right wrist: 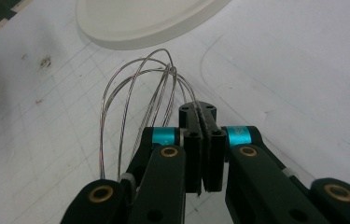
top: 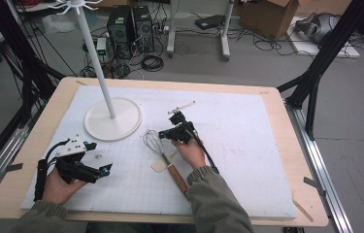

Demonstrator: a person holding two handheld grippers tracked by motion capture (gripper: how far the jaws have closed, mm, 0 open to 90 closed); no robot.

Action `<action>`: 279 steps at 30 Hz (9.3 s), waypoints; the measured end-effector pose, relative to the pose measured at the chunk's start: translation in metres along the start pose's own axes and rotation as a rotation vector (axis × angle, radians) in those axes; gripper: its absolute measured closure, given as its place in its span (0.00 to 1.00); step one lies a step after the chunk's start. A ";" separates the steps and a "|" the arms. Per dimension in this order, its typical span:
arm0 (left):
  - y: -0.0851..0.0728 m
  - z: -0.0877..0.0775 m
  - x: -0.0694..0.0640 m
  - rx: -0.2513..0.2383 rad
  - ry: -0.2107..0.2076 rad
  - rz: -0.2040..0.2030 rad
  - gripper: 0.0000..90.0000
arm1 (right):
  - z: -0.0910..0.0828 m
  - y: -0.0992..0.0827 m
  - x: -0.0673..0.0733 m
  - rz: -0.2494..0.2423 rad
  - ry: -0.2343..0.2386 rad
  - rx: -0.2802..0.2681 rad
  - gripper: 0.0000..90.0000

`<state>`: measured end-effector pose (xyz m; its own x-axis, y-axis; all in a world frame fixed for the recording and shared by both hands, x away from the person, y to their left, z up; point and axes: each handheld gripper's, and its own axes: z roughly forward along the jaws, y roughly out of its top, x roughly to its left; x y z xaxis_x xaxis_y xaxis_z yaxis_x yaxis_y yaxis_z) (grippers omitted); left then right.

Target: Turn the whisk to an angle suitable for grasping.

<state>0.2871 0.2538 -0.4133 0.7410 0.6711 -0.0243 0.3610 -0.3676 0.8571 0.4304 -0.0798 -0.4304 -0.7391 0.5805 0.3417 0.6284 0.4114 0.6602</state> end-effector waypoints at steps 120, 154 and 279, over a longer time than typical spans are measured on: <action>0.000 -0.004 -0.003 0.002 0.009 0.012 0.02 | -0.082 -0.028 0.057 -0.218 0.096 -0.043 0.98; -0.002 -0.003 0.001 0.001 0.005 0.014 0.02 | -0.124 -0.097 0.080 -0.224 0.075 -0.067 0.99; 0.002 -0.001 0.000 -0.008 0.001 0.029 0.02 | -0.108 -0.148 0.066 -0.301 -0.093 0.052 0.99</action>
<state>0.2871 0.2539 -0.4114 0.7505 0.6609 0.0008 0.3348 -0.3813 0.8617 0.2626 -0.1786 -0.4335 -0.8698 0.4881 0.0723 0.3983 0.6081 0.6867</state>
